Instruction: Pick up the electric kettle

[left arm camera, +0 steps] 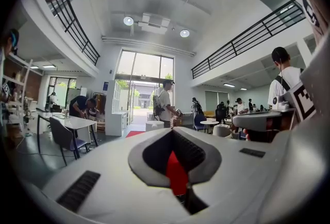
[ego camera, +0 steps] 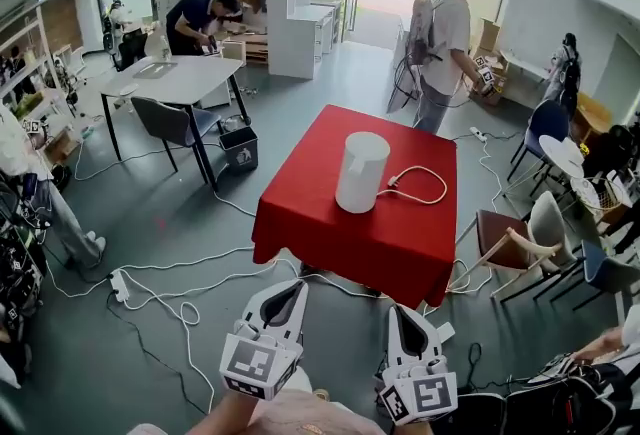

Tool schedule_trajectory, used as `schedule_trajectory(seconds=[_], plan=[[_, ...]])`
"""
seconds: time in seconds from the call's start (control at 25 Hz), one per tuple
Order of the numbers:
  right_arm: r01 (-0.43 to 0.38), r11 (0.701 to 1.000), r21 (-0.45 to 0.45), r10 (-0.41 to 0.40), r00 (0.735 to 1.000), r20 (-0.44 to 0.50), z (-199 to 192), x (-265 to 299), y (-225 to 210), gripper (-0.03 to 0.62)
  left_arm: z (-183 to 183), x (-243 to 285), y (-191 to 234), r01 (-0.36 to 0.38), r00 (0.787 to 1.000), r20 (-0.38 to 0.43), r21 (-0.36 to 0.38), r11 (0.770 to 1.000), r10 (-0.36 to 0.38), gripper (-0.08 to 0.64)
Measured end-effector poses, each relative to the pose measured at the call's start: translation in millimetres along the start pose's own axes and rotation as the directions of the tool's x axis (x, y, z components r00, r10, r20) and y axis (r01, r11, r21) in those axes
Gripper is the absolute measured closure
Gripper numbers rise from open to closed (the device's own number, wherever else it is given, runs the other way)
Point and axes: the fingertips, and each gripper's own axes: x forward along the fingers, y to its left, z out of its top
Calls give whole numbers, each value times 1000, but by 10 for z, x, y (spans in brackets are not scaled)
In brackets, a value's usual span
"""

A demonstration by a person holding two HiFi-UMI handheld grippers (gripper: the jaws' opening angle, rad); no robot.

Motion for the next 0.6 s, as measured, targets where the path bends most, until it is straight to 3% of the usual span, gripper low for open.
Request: schedule_trajectory(seconds=[0.6], plan=[[11, 1000, 3, -11, 1000, -1, -53, 251, -342, 589, -2, 386, 77, 2, 1000, 23, 3, 1000, -2, 563]])
